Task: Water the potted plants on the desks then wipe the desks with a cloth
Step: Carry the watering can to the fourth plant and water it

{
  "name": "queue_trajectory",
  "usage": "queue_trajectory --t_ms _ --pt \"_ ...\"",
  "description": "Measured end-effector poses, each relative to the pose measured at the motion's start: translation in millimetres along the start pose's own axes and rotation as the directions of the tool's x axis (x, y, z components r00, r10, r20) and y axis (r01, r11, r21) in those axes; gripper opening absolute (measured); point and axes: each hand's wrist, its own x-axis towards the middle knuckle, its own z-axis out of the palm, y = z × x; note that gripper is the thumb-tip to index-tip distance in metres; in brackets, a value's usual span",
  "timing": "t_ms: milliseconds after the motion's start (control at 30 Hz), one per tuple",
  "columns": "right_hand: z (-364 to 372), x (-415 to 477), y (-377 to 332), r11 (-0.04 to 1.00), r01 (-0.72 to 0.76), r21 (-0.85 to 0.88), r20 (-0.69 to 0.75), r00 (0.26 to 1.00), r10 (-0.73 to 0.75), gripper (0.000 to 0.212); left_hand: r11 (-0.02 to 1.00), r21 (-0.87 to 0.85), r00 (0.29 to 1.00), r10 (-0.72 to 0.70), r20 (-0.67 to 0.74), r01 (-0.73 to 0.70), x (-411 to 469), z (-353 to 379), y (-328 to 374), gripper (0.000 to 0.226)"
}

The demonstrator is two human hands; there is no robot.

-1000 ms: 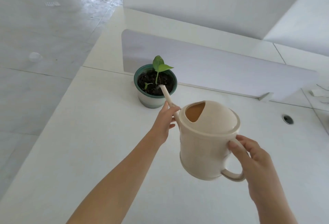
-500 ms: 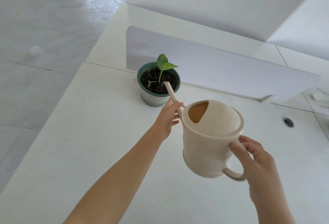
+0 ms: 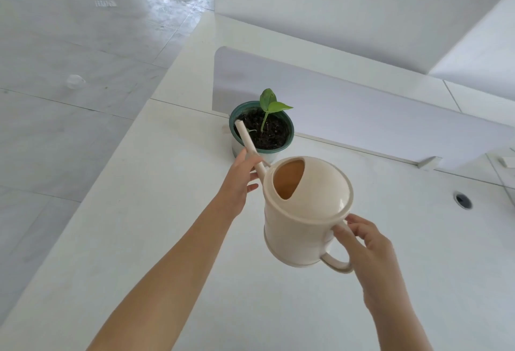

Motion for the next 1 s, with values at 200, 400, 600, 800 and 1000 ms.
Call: queue_trajectory --t_ms 200,400,600,800,1000 --pt "5.9 2.0 41.4 0.993 -0.109 -0.041 0.026 0.994 0.11 0.018 0.999 0.006 0.992 -0.034 -0.124 0.035 -37.5 -36.5 -29.3 0.047" --pt "19.7 -7.8 63.6 0.978 -0.152 -0.145 0.097 0.981 0.167 0.025 0.998 0.051 0.972 -0.008 -0.233 0.021 -89.5 -65.0 -47.9 0.043" --pt "32.6 -19.7 77.8 0.98 -0.103 -0.169 0.208 0.968 0.138 0.013 0.999 0.033 0.944 0.028 -0.33 -0.018 -134.8 -86.2 -59.3 0.03" --pt "43.7 -25.8 86.1 0.98 -0.091 -0.176 0.294 0.945 0.141 0.01 0.997 -0.053 0.901 0.026 -0.434 -0.054 -159.8 -100.4 -69.5 0.027" --pt "47.4 -22.2 91.3 0.989 -0.108 -0.096 0.305 0.943 0.133 0.018 0.999 -0.007 0.894 0.041 -0.446 -0.05 -164.5 -105.8 -69.5 0.026"
